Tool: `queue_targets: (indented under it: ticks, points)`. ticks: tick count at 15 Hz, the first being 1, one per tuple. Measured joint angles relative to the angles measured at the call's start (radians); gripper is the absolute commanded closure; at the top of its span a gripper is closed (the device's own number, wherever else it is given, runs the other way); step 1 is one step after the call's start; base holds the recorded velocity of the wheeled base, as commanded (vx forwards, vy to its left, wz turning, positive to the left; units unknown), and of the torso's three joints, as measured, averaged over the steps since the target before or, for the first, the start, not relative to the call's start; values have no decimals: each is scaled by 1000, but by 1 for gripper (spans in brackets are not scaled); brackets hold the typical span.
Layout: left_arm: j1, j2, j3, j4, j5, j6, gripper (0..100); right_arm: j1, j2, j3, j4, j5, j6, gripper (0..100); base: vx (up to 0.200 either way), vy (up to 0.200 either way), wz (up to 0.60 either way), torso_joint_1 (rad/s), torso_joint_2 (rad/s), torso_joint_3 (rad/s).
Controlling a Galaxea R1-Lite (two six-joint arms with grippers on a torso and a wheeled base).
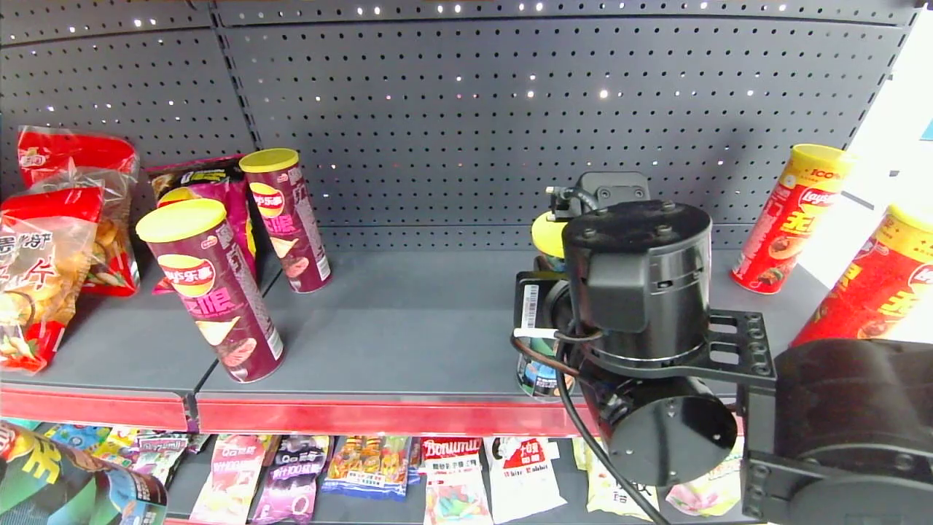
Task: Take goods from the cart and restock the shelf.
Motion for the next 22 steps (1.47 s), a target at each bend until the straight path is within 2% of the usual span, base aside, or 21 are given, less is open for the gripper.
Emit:
queue_targets:
  ticks: [3, 4, 12, 22]
  points:
    - [0, 0, 2, 0, 0, 0, 100, 0, 6, -2, -2, -7, 1, 100, 0, 0, 0, 0, 0, 0]
    - [0, 0, 2, 0, 0, 0, 100, 0, 8, -2, -3, -8, 1, 0, 0, 0, 0, 0, 0, 0]
    - [0, -6, 11, 0, 0, 0, 100, 11, 12, -4, -1, -14, 5, 0, 0, 0, 0, 0, 0, 0]
    - [0, -9, 15, 0, 0, 0, 100, 71, -26, 27, -1, -60, 10, 0, 0, 0, 0, 0, 0, 0]
